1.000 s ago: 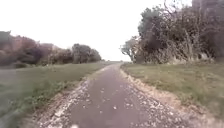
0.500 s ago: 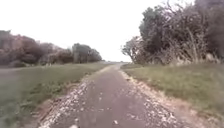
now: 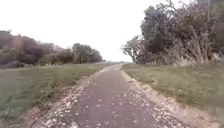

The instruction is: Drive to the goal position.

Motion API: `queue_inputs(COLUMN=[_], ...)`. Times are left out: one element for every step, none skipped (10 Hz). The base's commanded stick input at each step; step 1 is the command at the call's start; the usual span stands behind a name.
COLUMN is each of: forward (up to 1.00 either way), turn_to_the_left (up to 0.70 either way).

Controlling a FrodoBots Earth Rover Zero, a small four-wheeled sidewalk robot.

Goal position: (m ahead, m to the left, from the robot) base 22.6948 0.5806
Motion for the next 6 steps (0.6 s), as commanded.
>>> queue_inputs(forward=[0.7, 0.7, 0.7, 0.7, 0.7, 0.7], turn_to_the_left=[0.14, 0.04, 0.02, 0.0, 0.0, 0.0])
